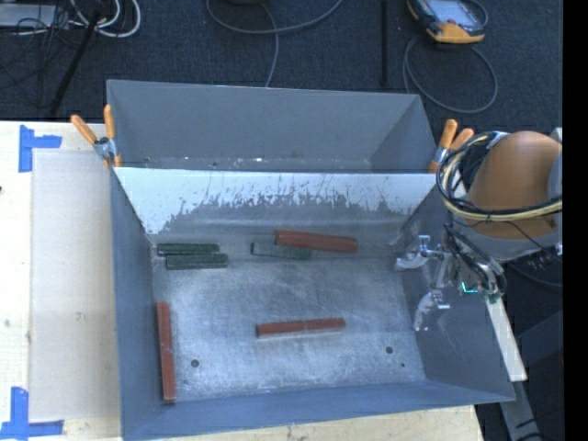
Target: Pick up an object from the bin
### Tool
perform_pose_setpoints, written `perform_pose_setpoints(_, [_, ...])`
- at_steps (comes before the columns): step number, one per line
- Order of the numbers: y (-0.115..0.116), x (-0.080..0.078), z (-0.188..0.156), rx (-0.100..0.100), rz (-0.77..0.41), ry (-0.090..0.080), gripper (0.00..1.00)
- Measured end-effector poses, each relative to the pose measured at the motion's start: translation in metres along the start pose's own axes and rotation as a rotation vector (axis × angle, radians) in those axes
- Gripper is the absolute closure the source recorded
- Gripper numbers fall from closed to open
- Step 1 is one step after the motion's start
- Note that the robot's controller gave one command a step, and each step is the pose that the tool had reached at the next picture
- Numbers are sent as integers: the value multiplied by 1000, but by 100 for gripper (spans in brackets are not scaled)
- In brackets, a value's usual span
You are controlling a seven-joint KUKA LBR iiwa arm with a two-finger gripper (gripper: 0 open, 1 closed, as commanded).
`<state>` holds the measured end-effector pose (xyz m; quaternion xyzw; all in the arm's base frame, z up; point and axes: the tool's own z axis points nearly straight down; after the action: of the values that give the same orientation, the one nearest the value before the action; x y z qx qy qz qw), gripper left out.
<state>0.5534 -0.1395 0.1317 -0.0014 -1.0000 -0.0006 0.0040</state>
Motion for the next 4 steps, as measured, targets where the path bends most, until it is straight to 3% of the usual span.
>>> perform_pose_setpoints(1, [0, -2, -4, 1, -3, -7, 0])
perform_pose_setpoints(2, [82, -3, 52, 1, -31, -13, 100])
perform_pose_setpoints(3, [81, -2, 53, 2, -32, -8, 0])
perform_pose_setpoints(4, [81, -2, 53, 2, -32, -8, 0])
